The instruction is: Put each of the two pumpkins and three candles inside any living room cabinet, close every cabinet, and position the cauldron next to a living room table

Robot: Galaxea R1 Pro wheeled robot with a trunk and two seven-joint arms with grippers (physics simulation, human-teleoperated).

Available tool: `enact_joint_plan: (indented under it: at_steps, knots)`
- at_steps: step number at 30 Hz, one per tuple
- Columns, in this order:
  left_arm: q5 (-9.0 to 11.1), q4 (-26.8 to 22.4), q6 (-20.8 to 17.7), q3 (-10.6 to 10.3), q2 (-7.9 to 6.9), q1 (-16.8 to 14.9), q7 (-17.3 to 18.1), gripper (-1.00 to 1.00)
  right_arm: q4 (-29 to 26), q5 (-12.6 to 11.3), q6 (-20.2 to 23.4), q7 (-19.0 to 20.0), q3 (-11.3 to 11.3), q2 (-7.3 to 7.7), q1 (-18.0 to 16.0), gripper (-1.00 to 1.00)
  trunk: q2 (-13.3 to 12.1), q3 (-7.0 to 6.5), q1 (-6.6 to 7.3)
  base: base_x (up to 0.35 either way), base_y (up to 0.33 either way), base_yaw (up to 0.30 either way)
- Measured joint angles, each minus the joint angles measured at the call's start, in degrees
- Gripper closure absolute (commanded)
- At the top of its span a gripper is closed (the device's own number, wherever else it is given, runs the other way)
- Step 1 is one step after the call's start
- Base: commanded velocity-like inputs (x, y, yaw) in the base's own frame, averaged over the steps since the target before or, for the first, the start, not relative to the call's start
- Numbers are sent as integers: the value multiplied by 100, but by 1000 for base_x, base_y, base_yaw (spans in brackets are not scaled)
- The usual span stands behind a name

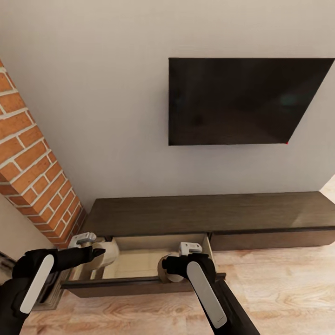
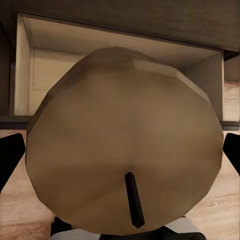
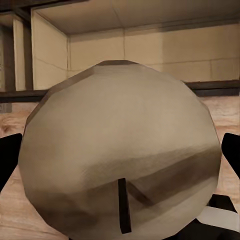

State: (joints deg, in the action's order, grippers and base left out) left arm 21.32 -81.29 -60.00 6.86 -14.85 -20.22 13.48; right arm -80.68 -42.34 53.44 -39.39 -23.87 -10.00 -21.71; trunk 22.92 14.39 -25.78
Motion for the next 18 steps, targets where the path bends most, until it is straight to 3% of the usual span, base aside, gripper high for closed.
enact_joint_plan:
  at_steps: [10, 18]
  knots:
    - [-6, 1, 0, 2, 0, 0, 0, 100, -5, 3, 4, 0, -3, 0, -3, 100, 0, 0, 0, 240, 1, 0]
    - [18, 0, 0, -12, 1, 0, 1, 100, -8, 2, 3, 0, -10, 0, -2, 100, 0, 0, 0, 121, 23, 60]
